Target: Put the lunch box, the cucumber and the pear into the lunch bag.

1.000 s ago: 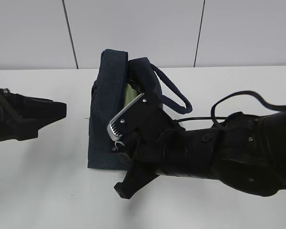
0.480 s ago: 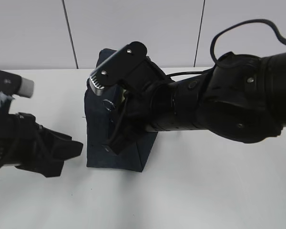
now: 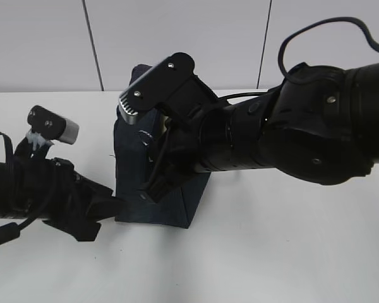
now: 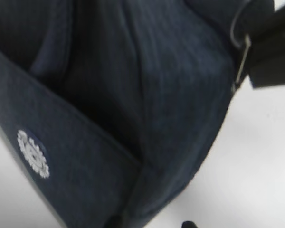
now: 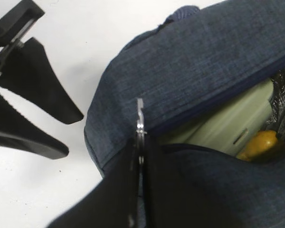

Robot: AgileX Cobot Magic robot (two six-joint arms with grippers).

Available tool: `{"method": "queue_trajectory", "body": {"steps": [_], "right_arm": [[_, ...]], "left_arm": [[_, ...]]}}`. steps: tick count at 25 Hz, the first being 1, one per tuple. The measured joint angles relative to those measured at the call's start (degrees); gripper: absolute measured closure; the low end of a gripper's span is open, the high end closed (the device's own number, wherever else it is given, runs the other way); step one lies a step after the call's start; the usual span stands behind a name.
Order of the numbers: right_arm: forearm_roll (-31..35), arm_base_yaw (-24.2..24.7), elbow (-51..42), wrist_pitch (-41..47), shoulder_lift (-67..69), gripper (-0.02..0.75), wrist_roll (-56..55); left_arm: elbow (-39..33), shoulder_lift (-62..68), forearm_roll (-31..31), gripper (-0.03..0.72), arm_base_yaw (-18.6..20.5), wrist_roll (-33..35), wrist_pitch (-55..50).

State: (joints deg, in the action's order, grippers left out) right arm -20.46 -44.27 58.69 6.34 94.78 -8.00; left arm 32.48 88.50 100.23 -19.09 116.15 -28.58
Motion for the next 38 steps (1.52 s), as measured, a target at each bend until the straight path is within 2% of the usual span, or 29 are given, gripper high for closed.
{"method": "queue_trajectory", "body": {"steps": [12,17,19,24,30,38], "right_arm": [[-0.04,0.00,0.00,0.35,-0.02,0.732,0.00],[-0.04,0.00,0.00,0.66,-0.02,0.732,0.00],[-0.04,0.00,0.00,0.74,-0.02,0.733,0.00],[-0.04,0.00,1.79,3.04,-0.12,0.732,0.00],[0.09,0.00,5.94,8.05,-1.61,0.732,0.00],[-1.96,0.00,9.40,8.29,-2.35,0.733,-0.09]], "left_arm": [[4.03,1.46,0.00,0.461,0.00,1.75,-4.02],[5.65,4.55,0.00,0.657,0.00,1.82,-4.71],[5.72,4.93,0.00,0.683,0.00,1.89,-4.79],[4.97,5.05,0.00,0.693,0.00,1.56,-5.03],[0.30,4.50,0.00,0.694,0.06,1.04,-9.13],[-6.47,-1.63,0.00,0.697,0.06,0.90,-10.05]]}}
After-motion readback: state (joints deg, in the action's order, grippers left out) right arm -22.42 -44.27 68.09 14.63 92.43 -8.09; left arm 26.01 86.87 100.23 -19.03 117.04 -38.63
